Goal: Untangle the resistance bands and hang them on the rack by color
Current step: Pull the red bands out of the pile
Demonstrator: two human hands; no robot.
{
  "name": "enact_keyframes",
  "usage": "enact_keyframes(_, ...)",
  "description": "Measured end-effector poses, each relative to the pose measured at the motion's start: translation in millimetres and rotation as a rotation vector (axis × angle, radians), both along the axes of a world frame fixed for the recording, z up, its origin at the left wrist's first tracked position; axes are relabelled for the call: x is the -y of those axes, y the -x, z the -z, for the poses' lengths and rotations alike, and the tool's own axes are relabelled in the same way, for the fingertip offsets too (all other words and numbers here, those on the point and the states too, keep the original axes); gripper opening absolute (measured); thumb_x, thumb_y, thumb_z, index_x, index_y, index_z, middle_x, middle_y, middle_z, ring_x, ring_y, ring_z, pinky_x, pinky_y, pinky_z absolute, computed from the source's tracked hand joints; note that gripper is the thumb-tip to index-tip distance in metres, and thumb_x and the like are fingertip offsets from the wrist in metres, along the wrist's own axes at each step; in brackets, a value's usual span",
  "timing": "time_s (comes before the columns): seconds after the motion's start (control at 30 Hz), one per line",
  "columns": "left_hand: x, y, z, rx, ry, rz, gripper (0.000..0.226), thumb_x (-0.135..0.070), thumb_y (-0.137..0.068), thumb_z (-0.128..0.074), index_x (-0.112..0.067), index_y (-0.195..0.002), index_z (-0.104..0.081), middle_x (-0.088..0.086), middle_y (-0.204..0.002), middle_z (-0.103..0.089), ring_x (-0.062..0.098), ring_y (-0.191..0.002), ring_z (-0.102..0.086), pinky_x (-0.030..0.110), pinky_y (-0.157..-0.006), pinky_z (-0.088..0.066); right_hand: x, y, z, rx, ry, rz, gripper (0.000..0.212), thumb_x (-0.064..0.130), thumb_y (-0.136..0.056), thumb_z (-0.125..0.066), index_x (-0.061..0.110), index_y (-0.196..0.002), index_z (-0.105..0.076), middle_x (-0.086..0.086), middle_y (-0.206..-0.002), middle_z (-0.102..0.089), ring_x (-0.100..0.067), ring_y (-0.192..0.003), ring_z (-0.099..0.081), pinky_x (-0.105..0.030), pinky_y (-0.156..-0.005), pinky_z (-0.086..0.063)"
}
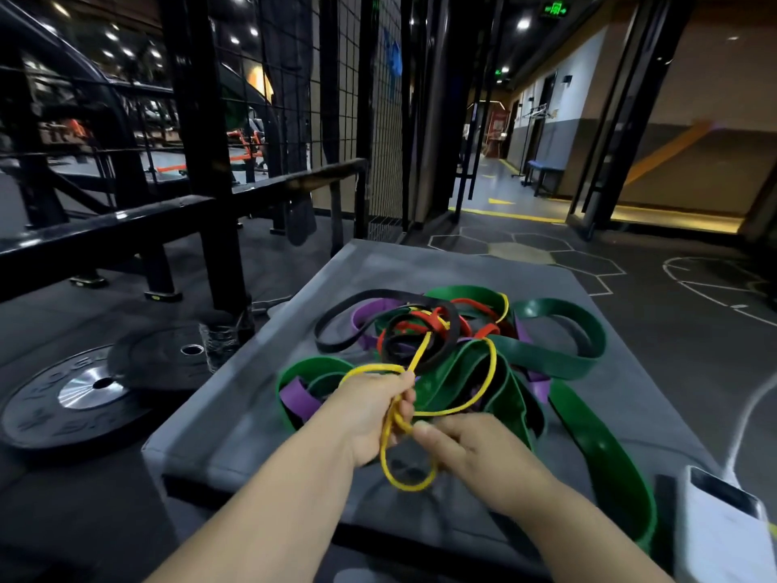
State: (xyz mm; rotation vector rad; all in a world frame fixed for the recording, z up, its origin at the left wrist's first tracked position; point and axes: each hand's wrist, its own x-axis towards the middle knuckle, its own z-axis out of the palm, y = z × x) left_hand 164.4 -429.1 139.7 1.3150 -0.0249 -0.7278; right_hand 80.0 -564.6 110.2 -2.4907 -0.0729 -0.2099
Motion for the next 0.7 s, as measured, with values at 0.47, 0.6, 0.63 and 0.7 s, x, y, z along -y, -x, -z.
enact_keyframes(0.47, 13.9, 54.8, -0.3, 0.397, -0.211, 0.595, 0.025, -0.016, -0.103, -0.038, -0.015, -0.085, -0.056, -0.004, -0.061, -0.043, 0.008, -0.051, -0.036, 0.021, -0.051, -0.03, 16.7, -19.4, -33.3, -0.316, -1.704, 0.222, 0.041, 0.036, -0.092, -0.053, -0.003, -0.105, -0.057, -0.015, -0.084, -0.069, -0.023, -0.066, -0.071, -0.036, -0.061, -0.06)
enact_keyframes(0.6, 9.3, 36.9, 6.7, 0.441, -0.333, 0.583, 0.023, -0.017, -0.101, -0.045, -0.016, -0.085, -0.063, 0.0, -0.074, -0.061, 0.01, -0.065, -0.056, 0.022, -0.063, -0.043, 21.4, -23.9, -32.5, -0.179, -1.698, 0.348, 0.026, 0.016, -0.103, -0.039, 0.004, -0.091, -0.059, 0.005, -0.051, -0.035, -0.005, -0.034, -0.032, -0.02, -0.038, -0.043)
enact_keyframes(0.63, 7.0, 30.5, 6.7, 0.438, -0.337, 0.517, 0.023, -0.018, -0.1, -0.046, -0.016, -0.086, -0.063, 0.001, -0.078, -0.064, 0.011, -0.07, -0.058, 0.022, -0.066, -0.045, 21.2, -22.7, -34.9, -0.161, -1.632, 0.35, 0.027, 0.016, -0.103, -0.038, 0.006, -0.088, -0.058, 0.007, -0.052, -0.029, -0.004, -0.034, -0.024, -0.017, -0.036, -0.033)
enact_keyframes(0.7, 2.3, 18.1, 4.5, 0.372, -0.257, 0.35, 0.024, -0.016, -0.101, -0.045, -0.012, -0.086, -0.063, 0.004, -0.078, -0.065, 0.013, -0.068, -0.061, 0.024, -0.066, -0.047, 17.9, -18.6, -40.3, -0.149, -1.461, 0.298, 0.026, 0.015, -0.103, -0.036, 0.01, -0.085, -0.055, 0.007, -0.052, -0.025, -0.005, -0.036, -0.018, -0.018, -0.039, -0.018)
